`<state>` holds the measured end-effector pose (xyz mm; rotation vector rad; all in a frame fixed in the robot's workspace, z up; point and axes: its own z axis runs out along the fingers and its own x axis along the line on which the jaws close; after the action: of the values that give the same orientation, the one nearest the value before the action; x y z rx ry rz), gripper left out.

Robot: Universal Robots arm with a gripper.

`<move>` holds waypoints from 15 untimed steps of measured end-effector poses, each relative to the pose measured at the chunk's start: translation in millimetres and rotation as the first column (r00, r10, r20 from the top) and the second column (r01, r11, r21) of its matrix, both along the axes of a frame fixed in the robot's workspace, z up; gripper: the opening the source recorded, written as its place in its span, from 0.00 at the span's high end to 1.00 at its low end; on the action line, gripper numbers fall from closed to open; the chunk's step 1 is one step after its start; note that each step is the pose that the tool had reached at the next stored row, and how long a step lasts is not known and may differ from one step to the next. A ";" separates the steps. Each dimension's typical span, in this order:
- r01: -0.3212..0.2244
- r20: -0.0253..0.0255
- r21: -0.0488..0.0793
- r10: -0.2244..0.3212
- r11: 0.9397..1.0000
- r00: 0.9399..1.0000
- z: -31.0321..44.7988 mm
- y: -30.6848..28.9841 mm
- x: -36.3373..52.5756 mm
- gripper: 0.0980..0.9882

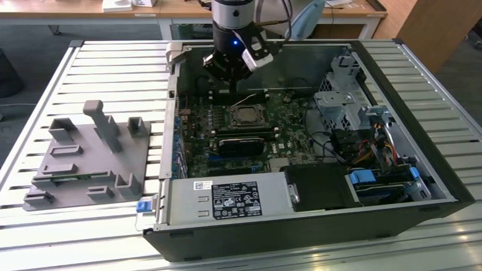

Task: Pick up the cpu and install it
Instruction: 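Install the first cpu locking lever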

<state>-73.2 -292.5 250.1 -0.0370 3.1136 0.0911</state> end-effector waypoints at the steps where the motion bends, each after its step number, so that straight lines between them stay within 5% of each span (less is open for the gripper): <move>1: 0.001 0.000 0.000 -0.001 1.000 1.000 -0.6 0.0 0.1 0.99; 15: 0.006 0.000 0.000 -0.006 1.000 1.000 -4.7 -0.1 3.4 0.99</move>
<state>-69.7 -292.6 245.4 -0.0270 3.1137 0.0910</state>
